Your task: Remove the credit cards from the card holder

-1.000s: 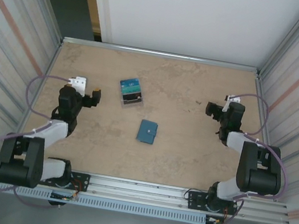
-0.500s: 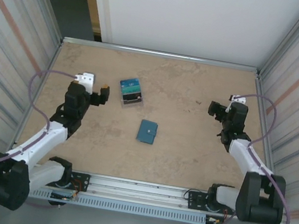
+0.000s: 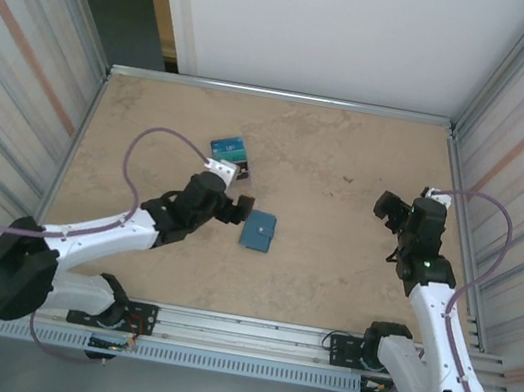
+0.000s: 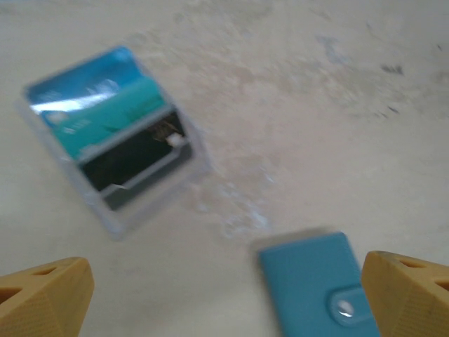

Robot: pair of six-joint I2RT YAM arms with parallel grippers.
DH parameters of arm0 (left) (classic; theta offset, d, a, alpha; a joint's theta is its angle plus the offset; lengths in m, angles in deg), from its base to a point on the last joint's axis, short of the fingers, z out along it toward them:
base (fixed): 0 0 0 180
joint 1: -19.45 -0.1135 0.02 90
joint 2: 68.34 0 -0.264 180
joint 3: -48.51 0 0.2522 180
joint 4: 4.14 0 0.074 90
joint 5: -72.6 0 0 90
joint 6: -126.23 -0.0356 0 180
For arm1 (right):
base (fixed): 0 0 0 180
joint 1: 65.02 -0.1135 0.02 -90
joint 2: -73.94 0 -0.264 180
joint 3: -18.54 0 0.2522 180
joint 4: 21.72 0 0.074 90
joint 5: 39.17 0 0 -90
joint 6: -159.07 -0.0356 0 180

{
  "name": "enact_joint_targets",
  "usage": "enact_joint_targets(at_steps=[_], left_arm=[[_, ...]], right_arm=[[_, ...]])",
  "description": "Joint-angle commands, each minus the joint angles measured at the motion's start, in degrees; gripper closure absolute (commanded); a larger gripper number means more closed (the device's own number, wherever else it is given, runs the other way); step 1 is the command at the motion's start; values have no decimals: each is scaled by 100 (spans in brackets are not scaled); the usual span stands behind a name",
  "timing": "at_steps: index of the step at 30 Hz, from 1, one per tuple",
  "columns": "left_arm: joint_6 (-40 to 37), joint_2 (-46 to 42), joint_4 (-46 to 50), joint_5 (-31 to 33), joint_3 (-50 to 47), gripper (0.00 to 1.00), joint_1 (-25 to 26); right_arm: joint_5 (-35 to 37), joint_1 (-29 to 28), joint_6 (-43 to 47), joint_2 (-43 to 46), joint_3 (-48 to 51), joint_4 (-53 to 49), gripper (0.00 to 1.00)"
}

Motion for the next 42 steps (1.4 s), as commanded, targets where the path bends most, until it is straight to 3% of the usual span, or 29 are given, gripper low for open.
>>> enact_joint_targets(at_steps=[1, 14, 27, 42], left_arm=[[515, 405, 317, -236, 435, 1, 168], [1017, 1658, 722, -1101, 1013, 1, 401], [828, 2488, 1664, -857, 1558, 1, 613], [765, 3023, 1678, -874, 1699, 1, 709]], right_arm=[[114, -90, -401, 29, -335, -904, 1], [506, -1090, -774, -656, -800, -1462, 1], [454, -1387, -970, -1497, -991, -1200, 1], [353, -1516, -1082, -1845, -1081, -1077, 1]])
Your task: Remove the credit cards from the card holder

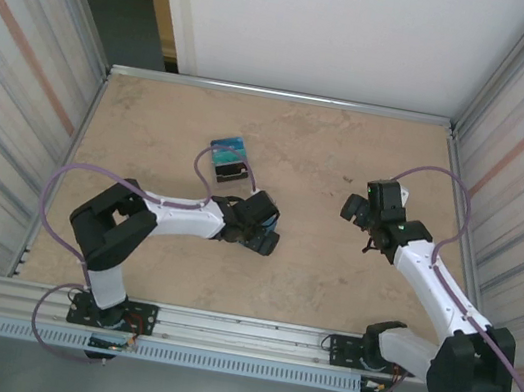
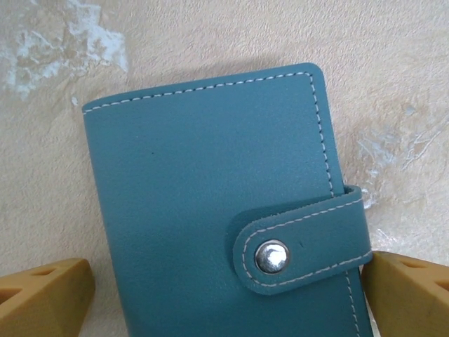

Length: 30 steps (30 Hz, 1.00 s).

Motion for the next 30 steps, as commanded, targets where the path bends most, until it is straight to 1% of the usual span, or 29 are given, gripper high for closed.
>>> enact_joint_targets(at_steps=[1, 3, 4, 7, 9, 11, 16, 19, 26, 30], left_arm=[[-87, 218, 37, -48, 99, 1, 40], [-105, 229, 31, -55, 71, 1, 67], [-133, 237, 49, -44, 68, 5, 91], [-141, 216, 92, 13, 39, 22, 134], [-108, 123, -23, 2, -62, 34, 139], [-80, -23, -234, -51, -218, 41, 142], [-90, -452, -803, -200, -556, 44, 144], [-94, -660, -1022, -276, -669, 44, 132], [-39, -1120, -1440, -527, -884, 46, 139], [8, -1330, -1480, -561, -887, 46, 130]], right_arm=[[20, -57, -218, -76, -241, 22, 1], [10, -58, -262, -112, -259, 7, 1], [-6, -49, -281, -129, -259, 11, 1], [-164, -58, -380, -174, -245, 45, 1], [-440, -54, -441, -208, -234, 98, 1], [-806, -62, -565, -259, -200, 144, 1], [-2288, -176, -936, -291, 99, 817, 1], [-2874, -355, -1216, -298, 275, 1313, 1], [-3634, -731, -1713, -641, 381, 2003, 1], [-4041, -901, -2009, -918, 458, 2550, 1]])
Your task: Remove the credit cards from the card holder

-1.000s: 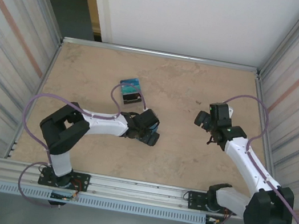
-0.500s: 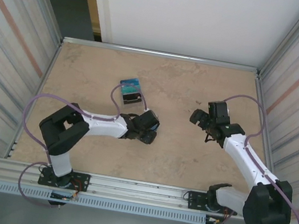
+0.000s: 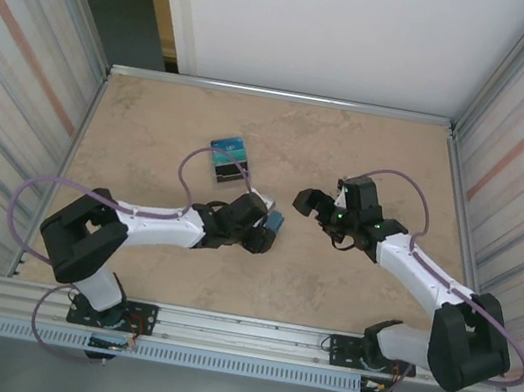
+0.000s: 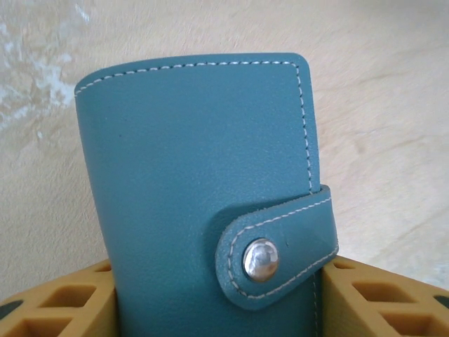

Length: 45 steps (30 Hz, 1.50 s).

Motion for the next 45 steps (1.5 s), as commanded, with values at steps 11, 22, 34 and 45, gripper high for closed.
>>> enact_joint_targets(at_steps=[11, 22, 34, 45], left_arm=[[198, -596, -496, -83, -5, 46, 31], [211, -654, -804, -161, -96, 44, 24], [163, -1580, -1212, -851, -712, 1, -551], [528, -2158, -1804, -3218, -1345, 7, -2561]], right_arm=[[-831, -435, -607, -784, 15, 1222, 11], [-1033, -492, -705, -1024, -67, 1557, 57], [-988, -177, -243, -611, -89, 1217, 94], [-2101, 298, 747, -122, -368, 920, 97]])
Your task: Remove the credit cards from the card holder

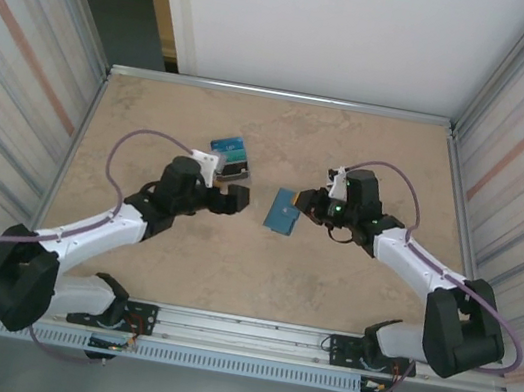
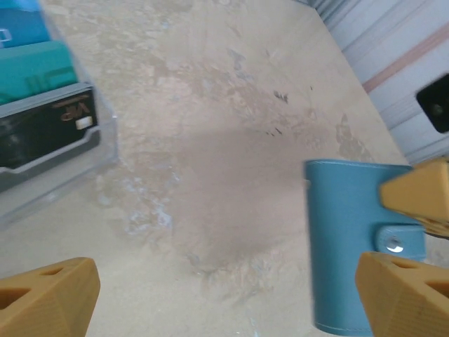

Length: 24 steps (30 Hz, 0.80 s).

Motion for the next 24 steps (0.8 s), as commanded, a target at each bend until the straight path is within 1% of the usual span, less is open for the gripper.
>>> enact_joint_targets(at_steps=[1, 3, 5, 9, 13, 15, 19, 24], left_arm=[[106, 33, -568, -1682, -80, 8, -345], [-111, 53, -484, -2040, 57, 9, -345], [-234, 91, -461, -2352, 146, 11, -304], [-223, 152, -791, -2914, 150, 14, -160], [-261, 240, -945, -3017, 184, 14, 64], [-89, 338, -1251, -3093, 176, 15, 136], [378, 589, -1969, -3405, 184, 20, 173], [405, 825, -2063, -3550, 334, 25, 317]], right_arm=[[-744, 122, 578, 249, -350, -155, 97], [-1053, 213, 808, 282, -485, -240, 97], [-1324, 295, 918, 293, -575, -240, 100], [-1845, 404, 979, 308, -722, -67, 100], [-2127, 394, 1041, 333, -863, -36, 100], [-2229, 379, 1085, 344, -912, -61, 100], [-2290, 351, 1115, 359, -951, -81, 100], [-2339, 257, 1116, 343, -990, -10, 100]])
